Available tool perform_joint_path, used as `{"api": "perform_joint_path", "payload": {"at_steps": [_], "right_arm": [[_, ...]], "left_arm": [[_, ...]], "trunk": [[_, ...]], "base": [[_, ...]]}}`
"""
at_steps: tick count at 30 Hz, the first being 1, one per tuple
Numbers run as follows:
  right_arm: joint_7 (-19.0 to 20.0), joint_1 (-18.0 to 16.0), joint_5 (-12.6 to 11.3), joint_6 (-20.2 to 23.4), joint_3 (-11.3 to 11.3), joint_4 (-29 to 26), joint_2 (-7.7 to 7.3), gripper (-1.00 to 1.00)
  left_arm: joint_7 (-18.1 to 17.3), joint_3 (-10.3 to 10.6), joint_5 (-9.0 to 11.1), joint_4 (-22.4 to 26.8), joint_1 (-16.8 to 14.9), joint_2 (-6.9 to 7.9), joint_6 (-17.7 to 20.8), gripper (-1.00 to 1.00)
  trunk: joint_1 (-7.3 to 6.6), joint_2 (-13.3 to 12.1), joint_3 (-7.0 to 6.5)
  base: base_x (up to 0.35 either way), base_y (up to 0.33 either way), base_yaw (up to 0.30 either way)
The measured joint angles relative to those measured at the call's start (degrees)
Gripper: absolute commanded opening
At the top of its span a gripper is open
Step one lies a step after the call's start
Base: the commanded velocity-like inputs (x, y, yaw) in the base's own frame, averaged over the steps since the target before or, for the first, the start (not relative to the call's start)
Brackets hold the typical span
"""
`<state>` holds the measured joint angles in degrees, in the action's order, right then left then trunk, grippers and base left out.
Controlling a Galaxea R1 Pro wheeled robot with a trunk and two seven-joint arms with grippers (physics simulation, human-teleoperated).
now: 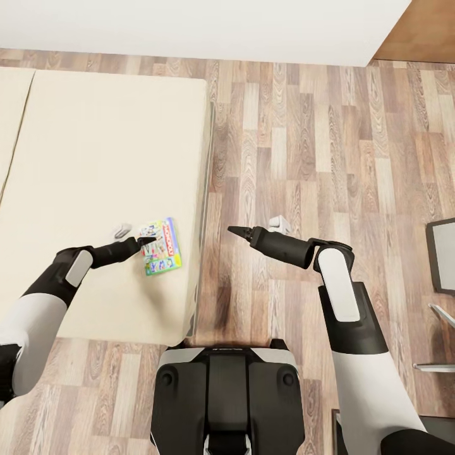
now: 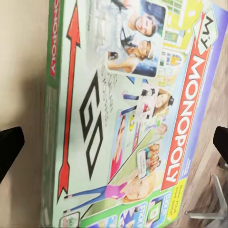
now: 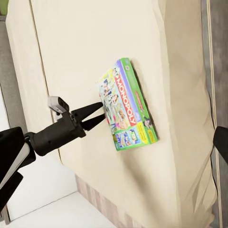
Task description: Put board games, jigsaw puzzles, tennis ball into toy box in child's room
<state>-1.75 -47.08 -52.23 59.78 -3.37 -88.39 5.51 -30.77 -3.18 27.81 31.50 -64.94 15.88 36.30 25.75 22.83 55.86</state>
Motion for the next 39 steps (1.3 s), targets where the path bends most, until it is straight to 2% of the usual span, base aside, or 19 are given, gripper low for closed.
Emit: {"api": "perform_joint_path", "payload": {"at_steps": [39], "right_arm": [[0.00, 0.00, 0.09, -0.23, 0.04, -0.01, 0.00, 1.00]], "left_arm": [[0.03, 0.01, 0.00, 0.23, -0.02, -2.16, 0.14, 1.00]], "trunk": [[0.00, 0.00, 0.00]], "base": [[0.000, 0.000, 0.000]]}}
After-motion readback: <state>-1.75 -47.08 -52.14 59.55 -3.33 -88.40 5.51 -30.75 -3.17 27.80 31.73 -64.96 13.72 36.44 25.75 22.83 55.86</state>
